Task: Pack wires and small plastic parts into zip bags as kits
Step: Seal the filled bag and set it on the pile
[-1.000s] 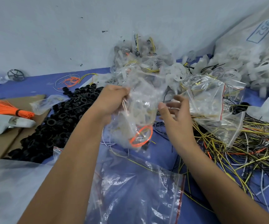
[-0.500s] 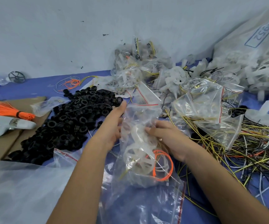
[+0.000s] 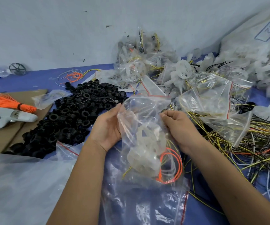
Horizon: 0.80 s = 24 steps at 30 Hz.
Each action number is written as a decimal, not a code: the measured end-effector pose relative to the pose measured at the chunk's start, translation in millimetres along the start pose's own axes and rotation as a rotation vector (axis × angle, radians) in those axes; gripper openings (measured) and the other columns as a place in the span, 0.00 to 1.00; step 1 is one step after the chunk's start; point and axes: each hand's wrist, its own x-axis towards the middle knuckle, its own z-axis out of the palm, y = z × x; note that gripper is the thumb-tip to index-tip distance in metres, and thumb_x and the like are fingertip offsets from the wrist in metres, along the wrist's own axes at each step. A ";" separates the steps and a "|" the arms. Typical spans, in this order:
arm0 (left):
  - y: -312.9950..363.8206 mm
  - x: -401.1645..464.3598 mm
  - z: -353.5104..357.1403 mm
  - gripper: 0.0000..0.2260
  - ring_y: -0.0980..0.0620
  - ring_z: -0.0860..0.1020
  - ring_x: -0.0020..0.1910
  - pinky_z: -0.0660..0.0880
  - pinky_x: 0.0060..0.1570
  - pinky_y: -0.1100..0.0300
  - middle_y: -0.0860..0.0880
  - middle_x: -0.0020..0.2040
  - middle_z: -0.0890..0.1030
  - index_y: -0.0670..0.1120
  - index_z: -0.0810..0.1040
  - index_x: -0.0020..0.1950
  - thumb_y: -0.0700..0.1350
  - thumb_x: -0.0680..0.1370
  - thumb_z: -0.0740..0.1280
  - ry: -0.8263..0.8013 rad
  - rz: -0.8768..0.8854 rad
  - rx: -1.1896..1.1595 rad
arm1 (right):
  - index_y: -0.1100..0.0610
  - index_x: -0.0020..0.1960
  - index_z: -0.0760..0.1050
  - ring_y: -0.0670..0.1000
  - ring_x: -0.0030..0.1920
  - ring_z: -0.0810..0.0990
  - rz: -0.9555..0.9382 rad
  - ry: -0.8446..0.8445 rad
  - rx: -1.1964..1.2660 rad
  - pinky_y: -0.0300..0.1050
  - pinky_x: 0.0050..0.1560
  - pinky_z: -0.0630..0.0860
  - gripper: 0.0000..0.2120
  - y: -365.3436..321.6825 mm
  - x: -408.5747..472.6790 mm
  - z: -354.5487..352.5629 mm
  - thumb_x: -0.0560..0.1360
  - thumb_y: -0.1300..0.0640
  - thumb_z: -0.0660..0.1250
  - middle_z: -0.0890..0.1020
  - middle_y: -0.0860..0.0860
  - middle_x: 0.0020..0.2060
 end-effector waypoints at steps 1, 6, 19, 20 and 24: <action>0.1 -0.5 -1.5 0.26 0.38 0.75 0.69 0.66 0.76 0.44 0.36 0.66 0.79 0.35 0.74 0.70 0.49 0.76 0.66 -0.004 0.016 0.005 | 0.66 0.47 0.79 0.57 0.36 0.75 0.027 -0.022 0.034 0.46 0.37 0.72 0.11 0.0 -0.8 -1.2 0.83 0.60 0.64 0.79 0.64 0.37; -2.1 2.0 2.5 0.20 0.42 0.79 0.55 0.76 0.64 0.47 0.39 0.55 0.81 0.38 0.77 0.63 0.47 0.75 0.68 0.034 0.084 0.103 | 0.58 0.47 0.82 0.53 0.31 0.81 0.094 0.018 0.238 0.42 0.30 0.76 0.21 -5.9 3.3 3.7 0.84 0.46 0.58 0.84 0.57 0.36; -1.4 13.3 -7.2 0.06 0.44 0.78 0.53 0.70 0.69 0.42 0.41 0.53 0.80 0.45 0.75 0.45 0.43 0.74 0.71 0.135 0.350 -0.171 | 0.58 0.44 0.79 0.50 0.26 0.76 0.030 0.091 0.286 0.39 0.26 0.74 0.13 -4.9 -2.4 1.8 0.84 0.61 0.60 0.78 0.54 0.31; -0.3 12.8 -8.1 0.06 0.42 0.78 0.54 0.71 0.69 0.42 0.40 0.55 0.79 0.45 0.76 0.50 0.42 0.75 0.70 0.146 0.347 -0.188 | 0.59 0.47 0.78 0.51 0.26 0.77 0.032 0.101 0.301 0.40 0.25 0.75 0.12 -6.5 -2.3 1.4 0.85 0.59 0.59 0.79 0.56 0.31; -1.9 12.3 -4.6 0.15 0.38 0.76 0.68 0.67 0.74 0.42 0.38 0.66 0.78 0.40 0.80 0.63 0.45 0.79 0.67 0.069 0.163 -0.179 | 0.66 0.59 0.75 0.57 0.36 0.78 0.035 0.047 0.247 0.43 0.29 0.76 0.22 -6.7 -0.5 7.3 0.83 0.46 0.62 0.83 0.64 0.44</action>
